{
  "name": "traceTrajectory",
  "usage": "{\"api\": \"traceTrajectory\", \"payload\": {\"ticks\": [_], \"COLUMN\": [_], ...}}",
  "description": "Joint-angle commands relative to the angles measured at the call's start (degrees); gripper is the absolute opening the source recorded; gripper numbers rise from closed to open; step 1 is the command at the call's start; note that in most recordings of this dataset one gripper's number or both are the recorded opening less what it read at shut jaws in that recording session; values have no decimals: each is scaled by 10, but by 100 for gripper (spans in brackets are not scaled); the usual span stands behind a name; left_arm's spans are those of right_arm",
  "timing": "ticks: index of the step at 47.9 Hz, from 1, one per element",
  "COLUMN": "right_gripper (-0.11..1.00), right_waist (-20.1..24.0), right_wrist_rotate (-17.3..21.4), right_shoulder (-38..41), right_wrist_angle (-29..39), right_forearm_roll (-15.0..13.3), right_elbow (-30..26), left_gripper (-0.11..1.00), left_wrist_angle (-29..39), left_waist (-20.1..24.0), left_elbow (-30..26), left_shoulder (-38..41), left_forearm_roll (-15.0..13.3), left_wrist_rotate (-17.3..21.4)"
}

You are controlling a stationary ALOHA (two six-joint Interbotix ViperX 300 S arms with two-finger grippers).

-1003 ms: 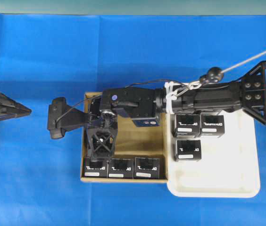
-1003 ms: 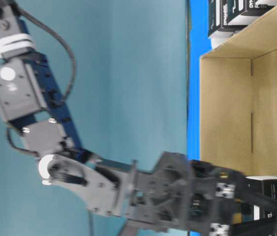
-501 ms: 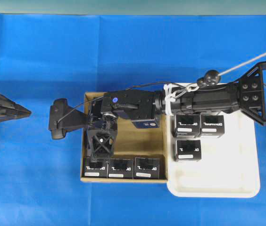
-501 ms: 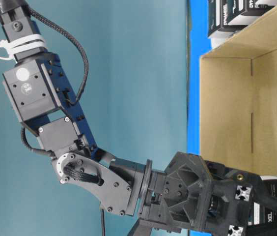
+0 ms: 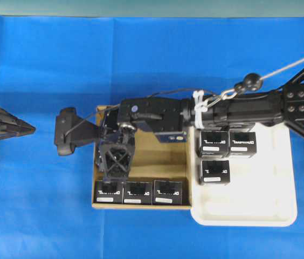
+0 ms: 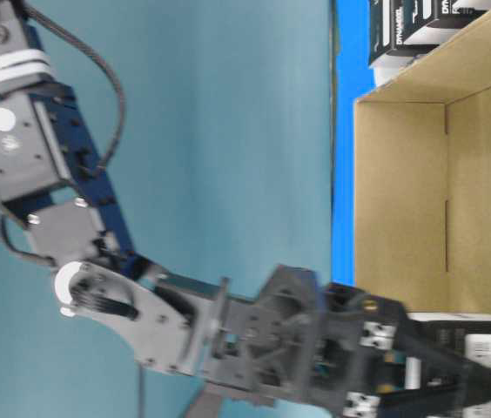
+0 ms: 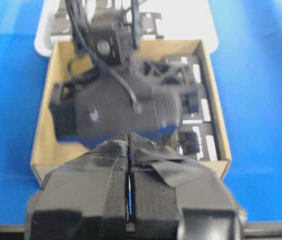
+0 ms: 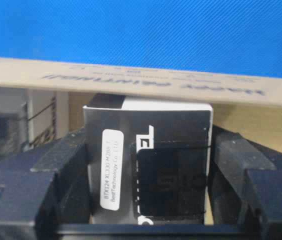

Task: Pick the box from inside the cardboard box.
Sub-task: 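Lift the black cube out and carry it right over the white tray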

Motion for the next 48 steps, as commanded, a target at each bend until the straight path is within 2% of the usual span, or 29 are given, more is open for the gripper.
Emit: {"api": "traceTrajectory", "payload": {"ticks": [1,14,23,34,48], "right_gripper": [64,64,64,64,64], "right_waist": [-8,-13,-14,-11,20], "right_wrist_rotate": [-1,-4,-4,11,94], "right_shoulder": [-25,-85,-164,-299,-444], "right_wrist_angle": [7,75,132,142,127], "right_forearm_roll": [1,1,2,4,4], "right_elbow": [-2,2,47,167,359], "left_gripper": [-6,-6,-6,-6,-6], "left_wrist_angle": [-3,-3,-2,-3,-2], "left_waist": [-1,-1,-1,-2,-3], "left_elbow": [-13,-14,-14,-14,-13], "left_shoulder": [4,4,3,4,4], "left_forearm_roll": [1,1,2,1,1], "left_wrist_rotate": [-1,0,0,-2,-3]}}
